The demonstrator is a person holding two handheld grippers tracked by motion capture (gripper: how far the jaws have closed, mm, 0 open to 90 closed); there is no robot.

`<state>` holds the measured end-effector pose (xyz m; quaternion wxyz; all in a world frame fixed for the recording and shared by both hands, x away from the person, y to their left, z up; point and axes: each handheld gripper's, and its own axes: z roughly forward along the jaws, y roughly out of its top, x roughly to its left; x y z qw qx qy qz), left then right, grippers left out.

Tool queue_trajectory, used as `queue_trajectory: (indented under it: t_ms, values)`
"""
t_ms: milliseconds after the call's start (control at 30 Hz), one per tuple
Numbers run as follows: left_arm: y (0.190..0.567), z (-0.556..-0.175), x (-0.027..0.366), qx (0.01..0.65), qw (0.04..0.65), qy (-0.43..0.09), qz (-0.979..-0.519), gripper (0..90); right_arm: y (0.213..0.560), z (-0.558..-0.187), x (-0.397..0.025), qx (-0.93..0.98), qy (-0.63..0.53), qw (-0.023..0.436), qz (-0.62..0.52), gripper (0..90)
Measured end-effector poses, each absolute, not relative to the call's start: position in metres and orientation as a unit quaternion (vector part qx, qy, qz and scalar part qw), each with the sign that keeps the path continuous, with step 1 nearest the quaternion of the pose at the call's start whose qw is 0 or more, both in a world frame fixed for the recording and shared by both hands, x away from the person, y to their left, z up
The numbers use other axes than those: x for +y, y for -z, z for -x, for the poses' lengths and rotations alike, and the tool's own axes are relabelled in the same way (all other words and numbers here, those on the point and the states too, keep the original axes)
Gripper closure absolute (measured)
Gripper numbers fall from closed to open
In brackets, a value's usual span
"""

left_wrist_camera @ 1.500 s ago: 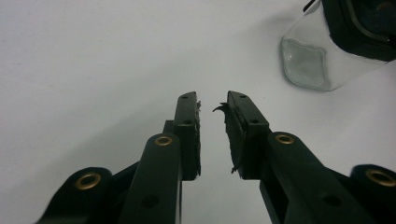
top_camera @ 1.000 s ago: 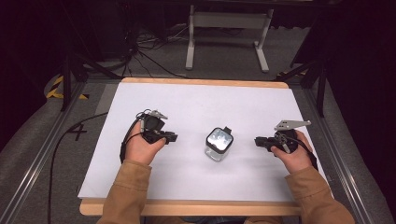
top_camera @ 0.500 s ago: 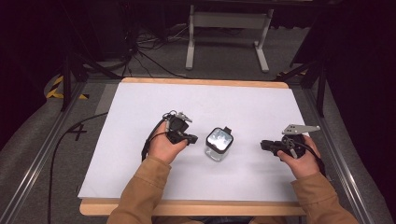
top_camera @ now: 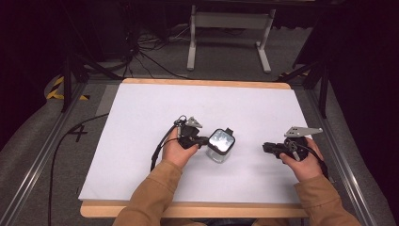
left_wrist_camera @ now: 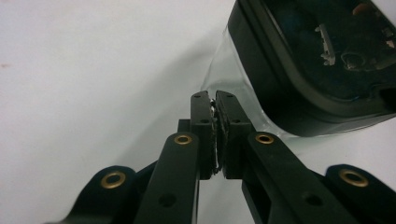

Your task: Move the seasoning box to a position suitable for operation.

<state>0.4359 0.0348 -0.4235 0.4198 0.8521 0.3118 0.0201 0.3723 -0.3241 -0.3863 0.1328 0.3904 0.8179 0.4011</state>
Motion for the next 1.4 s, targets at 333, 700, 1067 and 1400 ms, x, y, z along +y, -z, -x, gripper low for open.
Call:
queue_trajectory:
  t_ms: [333, 700, 1067, 1400]
  values:
    - [0.426, -0.434, 0.035, 0.311, 0.400, 0.001, -0.862, 89.5, 0.388, -0.375, -0.319, 0.822, -0.399, 0.130, -0.384, 81.2]
    - [0.425, -0.427, 0.028, 0.295, 0.377, 0.016, -0.878, 89.6, 0.390, -0.377, -0.314, 0.826, -0.402, 0.119, -0.377, 80.8]
    - [0.422, -0.420, 0.014, 0.260, 0.338, 0.024, -0.904, 89.7, 0.390, -0.377, -0.314, 0.825, -0.406, 0.112, -0.378, 80.6]
    - [0.419, -0.413, 0.000, 0.241, 0.323, 0.027, -0.915, 89.6, 0.390, -0.376, -0.315, 0.826, -0.405, 0.115, -0.376, 80.5]
